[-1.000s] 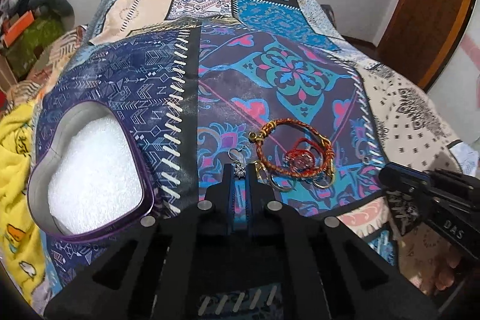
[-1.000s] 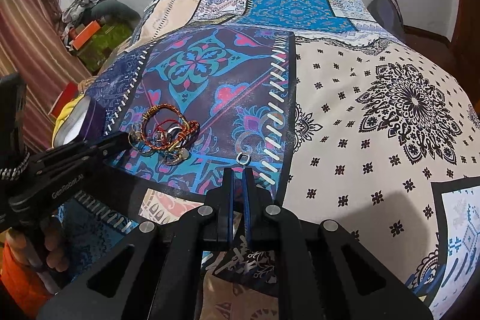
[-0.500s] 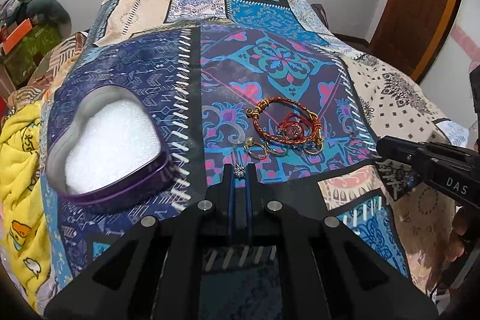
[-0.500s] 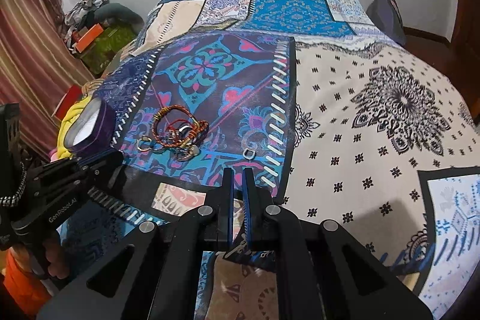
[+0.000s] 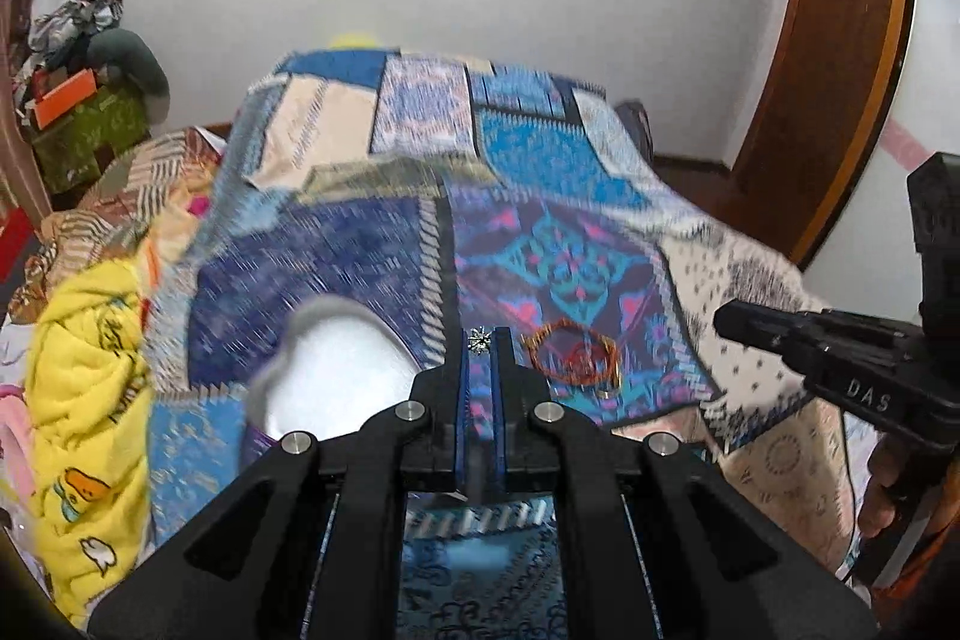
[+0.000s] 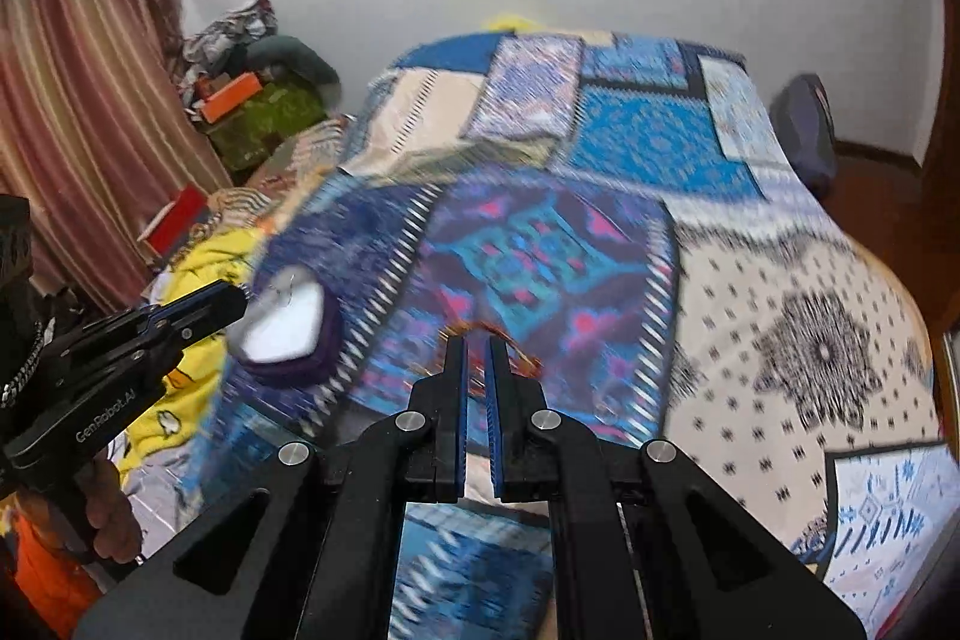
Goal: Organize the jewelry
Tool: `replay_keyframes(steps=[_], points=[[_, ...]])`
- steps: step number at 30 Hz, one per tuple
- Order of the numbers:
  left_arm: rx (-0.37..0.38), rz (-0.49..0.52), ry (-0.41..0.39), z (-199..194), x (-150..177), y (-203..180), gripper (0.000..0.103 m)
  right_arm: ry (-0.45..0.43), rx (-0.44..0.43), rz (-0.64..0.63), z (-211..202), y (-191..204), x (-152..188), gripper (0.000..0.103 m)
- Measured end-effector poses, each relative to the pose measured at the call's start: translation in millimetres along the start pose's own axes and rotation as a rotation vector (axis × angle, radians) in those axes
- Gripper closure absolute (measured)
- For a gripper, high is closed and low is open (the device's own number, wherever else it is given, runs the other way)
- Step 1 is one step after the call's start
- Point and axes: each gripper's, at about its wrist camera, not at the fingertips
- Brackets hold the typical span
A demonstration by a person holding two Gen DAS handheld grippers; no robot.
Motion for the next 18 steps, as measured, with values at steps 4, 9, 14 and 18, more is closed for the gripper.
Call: replay_keyframes(steps=[4,9,14,18], points=[[0.004,-0.015,-0.061,-20,-17,15,0.098,-0.041,-0.004,-0.049,-4,22,-20,0.098],[-0.006,-0.029,-0.097,-32,-27,35,0.098,-0.082,-0.015,-0.087,-5,43,-39,0.098],[-0.017,-0.045,-0.11,-38,-27,55,0.098,-0.095,-0.036,-0.111,1,61,-45,0.098],[0.005,-0.062,-0.084,-35,-25,70,0.098,-0.076,-0.074,-0.123,17,75,-47,0.098]])
Point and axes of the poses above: each gripper's, at about its wrist camera, not at the fingertips, and z roughly the way its jaws point, y to its left, x to its underside, and after that the axes turned 15 degrees about -z, right-handed
